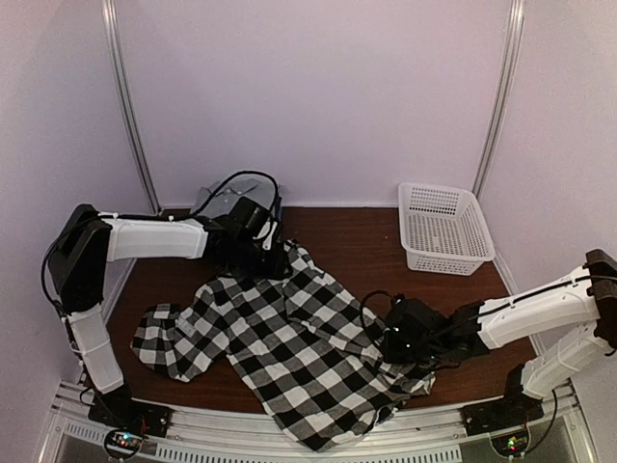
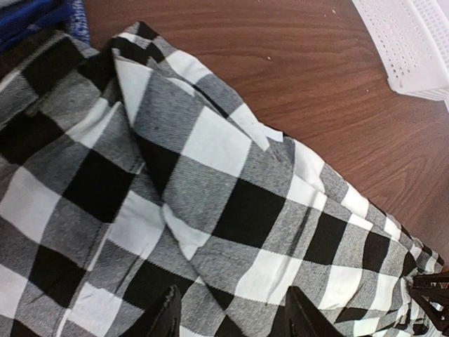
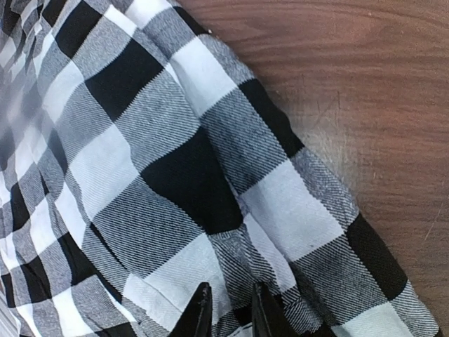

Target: Fold and stack the long sleeve shirts

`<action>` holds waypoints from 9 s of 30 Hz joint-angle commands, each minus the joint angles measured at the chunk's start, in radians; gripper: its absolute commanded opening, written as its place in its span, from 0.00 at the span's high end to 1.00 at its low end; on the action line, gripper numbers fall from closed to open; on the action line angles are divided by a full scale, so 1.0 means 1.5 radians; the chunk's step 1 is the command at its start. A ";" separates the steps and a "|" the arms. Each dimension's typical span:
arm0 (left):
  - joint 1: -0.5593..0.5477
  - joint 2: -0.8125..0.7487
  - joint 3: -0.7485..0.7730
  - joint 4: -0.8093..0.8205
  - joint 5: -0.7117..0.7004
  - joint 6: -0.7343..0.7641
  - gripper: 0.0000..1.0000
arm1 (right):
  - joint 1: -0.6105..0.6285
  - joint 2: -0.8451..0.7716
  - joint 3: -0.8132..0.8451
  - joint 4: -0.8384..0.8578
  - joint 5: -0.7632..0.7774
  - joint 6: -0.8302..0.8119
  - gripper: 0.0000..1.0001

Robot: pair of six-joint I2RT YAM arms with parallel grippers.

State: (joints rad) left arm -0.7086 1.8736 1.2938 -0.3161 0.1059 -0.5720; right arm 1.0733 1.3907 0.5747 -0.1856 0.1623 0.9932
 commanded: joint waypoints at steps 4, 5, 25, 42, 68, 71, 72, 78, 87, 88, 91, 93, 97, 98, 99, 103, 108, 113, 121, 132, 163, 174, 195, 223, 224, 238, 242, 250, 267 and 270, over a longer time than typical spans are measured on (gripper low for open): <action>0.080 -0.092 -0.074 -0.002 -0.042 -0.016 0.48 | 0.004 -0.042 0.013 -0.003 -0.007 -0.013 0.77; 0.096 -0.092 -0.073 -0.002 -0.035 -0.017 0.48 | 0.005 -0.049 0.030 -0.017 0.001 -0.023 0.76; 0.146 0.072 0.008 0.025 -0.008 -0.008 0.51 | -0.063 0.268 0.291 0.107 -0.039 -0.215 0.69; 0.075 0.184 0.073 0.041 0.010 -0.020 0.53 | -0.087 0.214 0.107 0.097 0.003 -0.115 0.69; 0.025 0.160 0.245 -0.020 0.047 0.035 0.53 | -0.123 0.207 0.311 0.093 -0.045 -0.228 0.69; -0.001 0.165 0.243 0.007 0.072 0.006 0.53 | -0.126 0.194 0.276 0.120 -0.053 -0.201 0.70; -0.006 0.167 0.234 0.028 0.092 -0.006 0.53 | -0.128 0.182 0.256 0.122 -0.051 -0.189 0.70; -0.029 0.217 0.252 0.097 0.153 -0.040 0.53 | -0.130 0.098 0.125 0.219 -0.029 -0.126 0.69; -0.021 0.323 0.341 0.093 0.129 -0.037 0.53 | -0.132 0.079 0.049 0.247 -0.041 -0.098 0.69; -0.015 0.337 0.345 0.092 0.127 -0.036 0.53 | -0.132 0.079 0.042 0.251 -0.042 -0.096 0.69; 0.006 0.360 0.358 0.089 0.116 -0.037 0.53 | -0.133 0.084 0.022 0.261 -0.051 -0.090 0.69; 0.018 0.369 0.361 0.089 0.113 -0.037 0.53 | -0.133 0.089 0.008 0.266 -0.057 -0.086 0.69; 0.028 0.377 0.370 0.073 0.097 -0.038 0.53 | -0.133 0.101 -0.011 0.272 -0.065 -0.074 0.70; 0.029 0.377 0.372 0.071 0.093 -0.037 0.53 | -0.132 0.103 -0.017 0.274 -0.066 -0.071 0.70; 0.030 0.379 0.374 0.069 0.092 -0.038 0.53 | -0.133 0.104 -0.023 0.276 -0.066 -0.068 0.70; 0.034 0.384 0.398 0.052 0.093 -0.030 0.53 | -0.133 0.102 -0.039 0.282 -0.069 -0.061 0.70; 0.034 0.336 0.413 0.019 0.087 -0.013 0.53 | -0.133 0.087 -0.023 0.258 -0.063 -0.075 0.70; 0.035 0.228 0.326 0.019 0.074 -0.006 0.52 | -0.132 0.053 0.011 0.208 -0.046 -0.104 0.62; 0.042 0.020 0.084 0.023 0.016 -0.022 0.52 | -0.132 -0.037 0.042 0.146 -0.010 -0.150 0.49; 0.063 -0.262 -0.228 -0.021 -0.138 -0.110 0.52 | -0.131 -0.103 0.064 0.103 -0.007 -0.185 0.42; 0.143 -0.149 -0.311 -0.041 -0.367 -0.183 0.35 | -0.131 -0.119 0.035 0.122 -0.039 -0.178 0.41; 0.150 -0.137 -0.297 -0.032 -0.399 -0.194 0.51 | -0.130 -0.116 0.028 0.122 -0.046 -0.171 0.41; 0.149 -0.169 -0.301 -0.002 -0.349 -0.134 1.00 | -0.128 -0.110 0.030 0.139 -0.055 -0.170 0.41; -0.059 -0.355 -0.277 0.188 0.019 -0.025 1.00 | -0.095 0.097 0.139 0.472 -0.287 0.012 0.22; -0.061 -0.351 -0.277 0.197 0.023 -0.026 1.00 | -0.091 0.111 0.141 0.491 -0.289 0.030 0.20; -0.103 -0.298 -0.298 0.299 0.050 -0.029 1.00 | -0.087 0.269 0.114 0.787 -0.272 0.306 0.03; -0.123 -0.278 -0.301 0.318 0.055 -0.027 1.00 | -0.087 0.301 0.109 0.844 -0.281 0.341 0.03; -0.144 -0.246 -0.300 0.328 0.060 -0.011 1.00 | -0.084 0.312 0.079 0.859 -0.293 0.351 0.23; -0.145 -0.249 -0.303 0.291 0.056 0.012 0.85 | -0.084 0.269 0.085 0.719 -0.307 0.230 1.00; -0.145 -0.254 -0.304 0.275 0.038 0.020 0.68 | -0.084 0.250 0.103 0.677 -0.302 0.199 1.00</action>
State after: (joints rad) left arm -0.9245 1.5211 0.8417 0.0830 0.1871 -0.5686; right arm 0.9447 1.8164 0.6880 0.9485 -0.3019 1.3800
